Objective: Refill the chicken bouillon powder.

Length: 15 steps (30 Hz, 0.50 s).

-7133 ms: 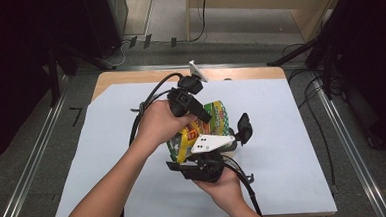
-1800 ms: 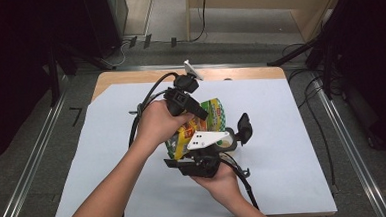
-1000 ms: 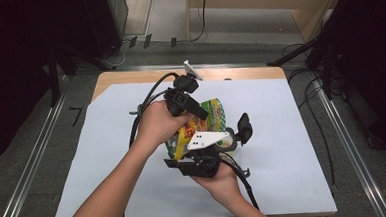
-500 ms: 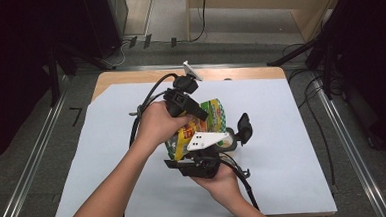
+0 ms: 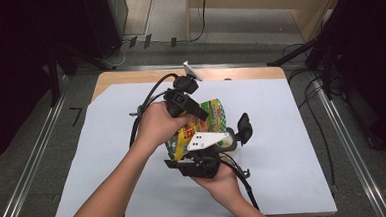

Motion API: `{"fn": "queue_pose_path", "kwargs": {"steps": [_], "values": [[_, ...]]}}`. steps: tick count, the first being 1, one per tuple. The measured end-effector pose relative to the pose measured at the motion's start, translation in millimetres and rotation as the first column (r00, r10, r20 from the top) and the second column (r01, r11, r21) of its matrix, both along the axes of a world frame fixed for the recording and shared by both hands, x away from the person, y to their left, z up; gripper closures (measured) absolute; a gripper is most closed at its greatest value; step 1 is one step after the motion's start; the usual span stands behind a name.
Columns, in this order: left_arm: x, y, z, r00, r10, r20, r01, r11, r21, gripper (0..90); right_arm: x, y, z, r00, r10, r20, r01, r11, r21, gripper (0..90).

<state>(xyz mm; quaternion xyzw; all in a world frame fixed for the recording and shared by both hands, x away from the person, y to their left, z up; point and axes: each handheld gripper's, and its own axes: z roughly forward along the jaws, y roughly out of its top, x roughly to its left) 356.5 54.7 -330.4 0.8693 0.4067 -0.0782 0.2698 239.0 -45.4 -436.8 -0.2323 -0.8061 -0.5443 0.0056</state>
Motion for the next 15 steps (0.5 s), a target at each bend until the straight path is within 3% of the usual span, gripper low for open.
{"fn": "queue_pose_path", "kwargs": {"steps": [15], "values": [[-1.2, 0.5, 0.5, 1.0000, 0.002, 0.001, -0.002, 1.0000, 0.002, 82.3, -0.6, 0.7, 0.1, 1.0000, 0.002, 0.002, -0.002, 1.0000, -0.001, 71.9]]}}
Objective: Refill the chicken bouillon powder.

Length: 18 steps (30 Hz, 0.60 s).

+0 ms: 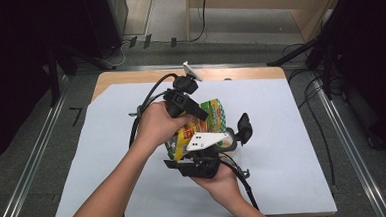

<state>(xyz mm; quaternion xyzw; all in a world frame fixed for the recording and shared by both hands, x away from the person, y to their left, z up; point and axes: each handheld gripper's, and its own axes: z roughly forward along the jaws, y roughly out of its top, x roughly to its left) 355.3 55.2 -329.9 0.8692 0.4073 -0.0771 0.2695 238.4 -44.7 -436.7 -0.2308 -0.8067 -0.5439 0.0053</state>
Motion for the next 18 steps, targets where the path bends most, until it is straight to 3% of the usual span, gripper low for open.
{"fn": "queue_pose_path", "kwargs": {"steps": [18], "values": [[-8.3, 2.9, -1.4, 0.9998, -0.013, 0.014, 0.013, 0.9999, -0.008, 82.7, -5.9, 4.7, -3.3, 0.9998, -0.019, -0.001, 0.019, 0.9998, -0.008, 72.3]]}}
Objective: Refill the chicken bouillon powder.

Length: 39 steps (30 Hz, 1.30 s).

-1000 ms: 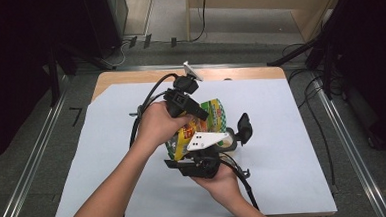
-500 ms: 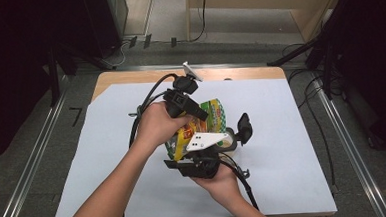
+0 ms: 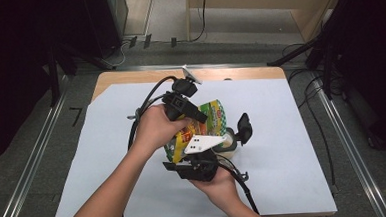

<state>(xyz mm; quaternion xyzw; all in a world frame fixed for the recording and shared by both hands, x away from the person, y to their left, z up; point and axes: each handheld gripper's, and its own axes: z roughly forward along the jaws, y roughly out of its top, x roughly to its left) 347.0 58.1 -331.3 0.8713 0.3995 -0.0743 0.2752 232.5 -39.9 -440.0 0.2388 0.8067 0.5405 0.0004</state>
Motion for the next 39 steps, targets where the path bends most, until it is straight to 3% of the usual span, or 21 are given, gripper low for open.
{"fn": "queue_pose_path", "kwargs": {"steps": [39], "values": [[-1.1, 4.8, -0.2, 1.0000, 0.007, 0.003, -0.007, 0.9998, -0.020, 82.4, -1.7, 1.0, 0.4, 1.0000, 0.002, 0.004, -0.002, 1.0000, -0.005, 72.4]]}}
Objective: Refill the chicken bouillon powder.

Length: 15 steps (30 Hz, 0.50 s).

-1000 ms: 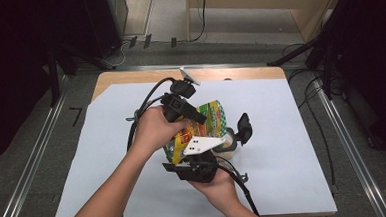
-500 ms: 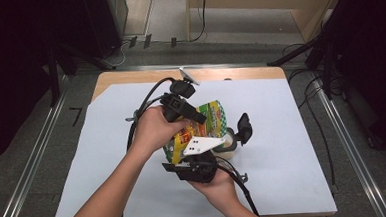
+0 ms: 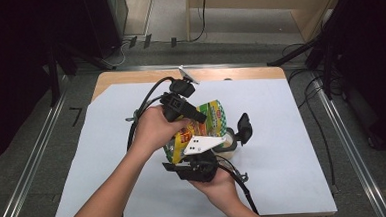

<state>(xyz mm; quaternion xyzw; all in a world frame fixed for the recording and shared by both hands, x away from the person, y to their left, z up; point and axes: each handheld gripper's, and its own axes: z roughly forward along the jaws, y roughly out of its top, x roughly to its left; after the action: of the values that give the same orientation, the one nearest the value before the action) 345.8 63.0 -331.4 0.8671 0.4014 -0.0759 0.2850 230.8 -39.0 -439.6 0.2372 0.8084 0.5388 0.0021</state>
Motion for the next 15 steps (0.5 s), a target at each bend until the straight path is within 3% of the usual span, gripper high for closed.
{"fn": "queue_pose_path", "kwargs": {"steps": [6, 15], "values": [[0.4, 1.6, 1.3, 0.9999, 0.010, 0.004, -0.010, 0.9998, -0.015, 82.1, 2.2, -1.0, 0.7, 1.0000, 0.007, 0.006, -0.007, 1.0000, -0.004, 72.2], [1.0, 1.4, 0.3, 1.0000, 0.008, 0.002, -0.008, 1.0000, -0.004, 82.1, 3.7, -1.1, 0.2, 0.9998, 0.019, -0.007, -0.019, 0.9998, -0.001, 72.2]]}}
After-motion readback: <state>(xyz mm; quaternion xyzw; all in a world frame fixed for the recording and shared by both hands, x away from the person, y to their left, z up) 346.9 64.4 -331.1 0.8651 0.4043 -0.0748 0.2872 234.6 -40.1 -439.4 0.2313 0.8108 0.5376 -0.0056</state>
